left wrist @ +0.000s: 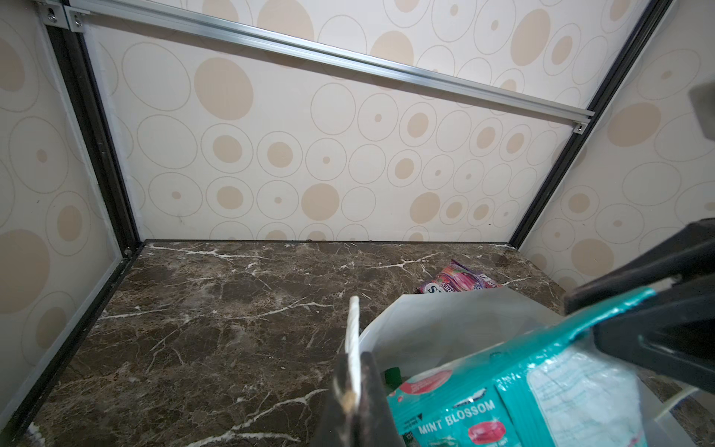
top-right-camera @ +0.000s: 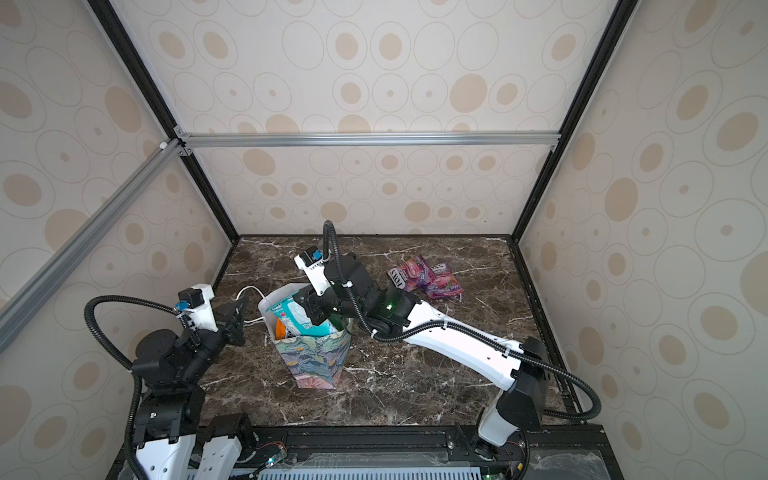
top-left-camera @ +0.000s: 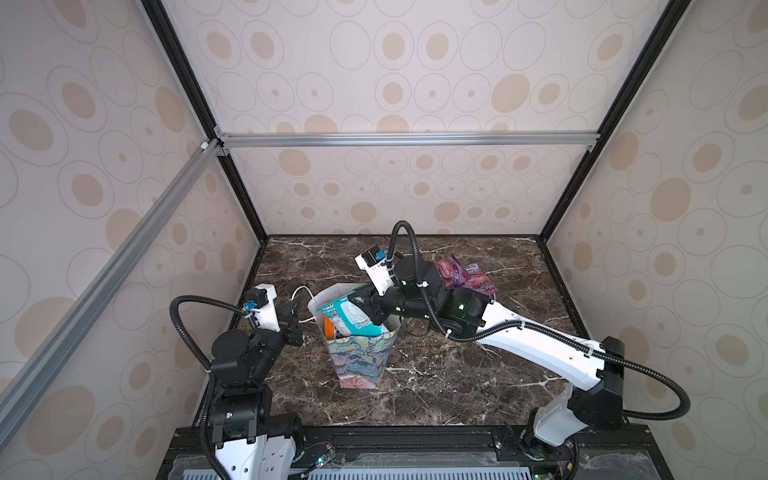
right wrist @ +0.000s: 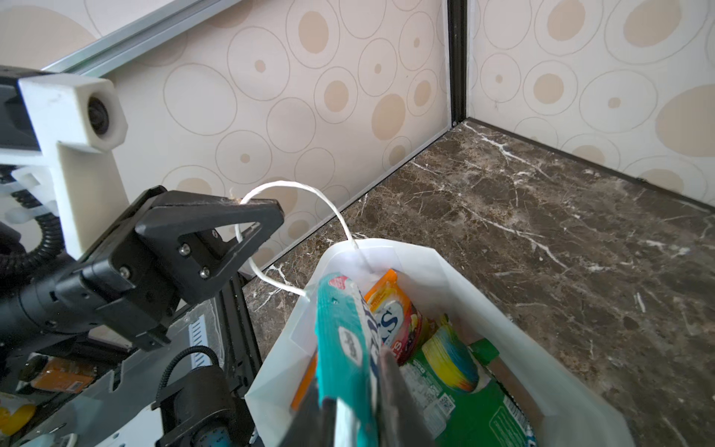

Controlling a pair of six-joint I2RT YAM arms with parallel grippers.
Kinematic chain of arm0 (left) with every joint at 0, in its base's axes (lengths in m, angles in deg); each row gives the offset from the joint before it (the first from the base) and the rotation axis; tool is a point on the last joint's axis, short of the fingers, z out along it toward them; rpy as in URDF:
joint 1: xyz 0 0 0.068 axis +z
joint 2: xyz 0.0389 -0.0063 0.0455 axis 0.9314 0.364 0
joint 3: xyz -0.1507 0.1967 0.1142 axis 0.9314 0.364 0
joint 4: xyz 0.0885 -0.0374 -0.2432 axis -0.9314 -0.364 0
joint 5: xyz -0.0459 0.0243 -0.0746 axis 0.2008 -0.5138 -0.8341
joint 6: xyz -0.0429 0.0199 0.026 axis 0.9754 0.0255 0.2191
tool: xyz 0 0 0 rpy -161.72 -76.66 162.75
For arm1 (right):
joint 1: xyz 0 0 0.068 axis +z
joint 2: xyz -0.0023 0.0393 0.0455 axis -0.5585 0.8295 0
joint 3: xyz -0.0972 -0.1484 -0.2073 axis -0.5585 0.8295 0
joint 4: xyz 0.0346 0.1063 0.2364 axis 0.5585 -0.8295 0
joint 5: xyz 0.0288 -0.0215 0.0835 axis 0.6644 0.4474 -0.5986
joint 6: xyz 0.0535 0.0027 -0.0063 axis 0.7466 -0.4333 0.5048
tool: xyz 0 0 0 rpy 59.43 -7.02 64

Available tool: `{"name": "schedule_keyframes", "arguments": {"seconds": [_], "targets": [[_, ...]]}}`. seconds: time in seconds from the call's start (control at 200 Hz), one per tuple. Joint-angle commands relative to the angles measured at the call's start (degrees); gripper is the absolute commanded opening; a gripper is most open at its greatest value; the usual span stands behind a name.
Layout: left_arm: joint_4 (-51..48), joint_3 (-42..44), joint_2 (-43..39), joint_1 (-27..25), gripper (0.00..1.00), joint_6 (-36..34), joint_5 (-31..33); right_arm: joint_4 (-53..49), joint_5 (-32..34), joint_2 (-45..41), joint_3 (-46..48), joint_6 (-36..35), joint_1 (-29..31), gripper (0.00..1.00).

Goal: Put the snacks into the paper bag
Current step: 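Lower the teal packet into the bag with the right gripper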

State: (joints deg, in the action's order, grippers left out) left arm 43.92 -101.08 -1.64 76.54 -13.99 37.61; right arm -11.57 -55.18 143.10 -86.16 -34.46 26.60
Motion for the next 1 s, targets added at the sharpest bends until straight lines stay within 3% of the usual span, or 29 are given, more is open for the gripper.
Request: {"name": "schedule_keyframes", "arguments": {"seconds": [0.0,0.095,0.275,0.405,0.535,0.605,0.72,0.88,0.995], "targets": [[0.4,-0.2,-0.6,0.0,0.00,-1.2,-0.4,-1.0,2.8,-0.7,-2.0,-1.9,0.4,0.38],[0.5,-0.2,-0.7,0.0,0.00,-1.3,-0.3,-4.7,6.4,-0.3,-4.5,-4.9,0.5,0.47],[0.4,-0.3,-0.5,-0.1,0.00,-1.3,-0.3,-19.4,9.2,3.5,-15.6,-10.7,0.5,0.51],[0.4,-0.2,-0.4,0.0,0.00,-1.3,-0.4,-29.1,11.2,6.3,-22.3,-13.1,1.5,0.34],[0.4,-0.2,-0.3,-0.1,0.00,-1.2,-0.3,-35.3,8.4,10.5,-27.2,-13.7,2.9,0.24],[0.4,-0.3,-0.3,0.0,0.00,-1.3,-0.3,-38.9,13.1,13.5,-30.5,-14.4,4.5,0.12],[0.4,-0.3,-0.1,0.0,0.00,-1.3,-0.4,-43.4,16.2,18.3,-34.9,-14.7,5.8,0.10],[0.3,-0.3,-0.2,0.0,0.00,-1.4,-0.2,-55.9,19.7,29.5,-51.4,-14.4,6.1,0.00],[0.3,-0.2,-0.3,-0.1,0.00,-1.3,0.1,-53.4,20.6,28.3,-50.6,-15.2,6.2,0.00]]}}
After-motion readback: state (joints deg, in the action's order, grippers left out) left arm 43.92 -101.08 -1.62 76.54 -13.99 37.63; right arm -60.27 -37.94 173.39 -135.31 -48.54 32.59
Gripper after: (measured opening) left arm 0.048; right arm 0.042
